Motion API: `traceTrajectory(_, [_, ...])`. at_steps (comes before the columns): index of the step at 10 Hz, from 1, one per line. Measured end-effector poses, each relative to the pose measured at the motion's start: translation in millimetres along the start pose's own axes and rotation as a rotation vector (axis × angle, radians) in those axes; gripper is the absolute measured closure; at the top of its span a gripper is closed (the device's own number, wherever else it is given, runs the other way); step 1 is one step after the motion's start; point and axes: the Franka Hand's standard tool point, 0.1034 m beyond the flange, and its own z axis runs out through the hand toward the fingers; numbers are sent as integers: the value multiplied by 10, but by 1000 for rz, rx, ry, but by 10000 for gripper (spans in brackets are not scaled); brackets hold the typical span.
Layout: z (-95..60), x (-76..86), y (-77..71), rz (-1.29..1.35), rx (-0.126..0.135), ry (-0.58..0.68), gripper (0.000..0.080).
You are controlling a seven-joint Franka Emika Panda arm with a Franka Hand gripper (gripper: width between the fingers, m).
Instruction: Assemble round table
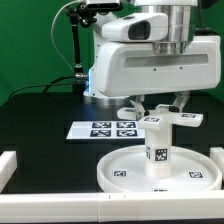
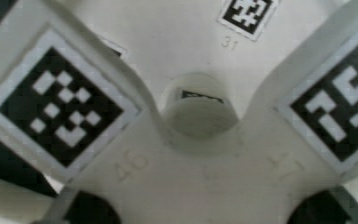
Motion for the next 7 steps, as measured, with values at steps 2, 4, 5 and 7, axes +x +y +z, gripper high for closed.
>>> traceTrajectory(2, [0,2,-10,130,6,1,351])
traceTrajectory(4, [2,3,-18,301,23,3,351])
traceTrajectory(5, [3,0,-14,421,38,6,351])
traceTrajectory(7, [5,0,-12,621,53,2,351])
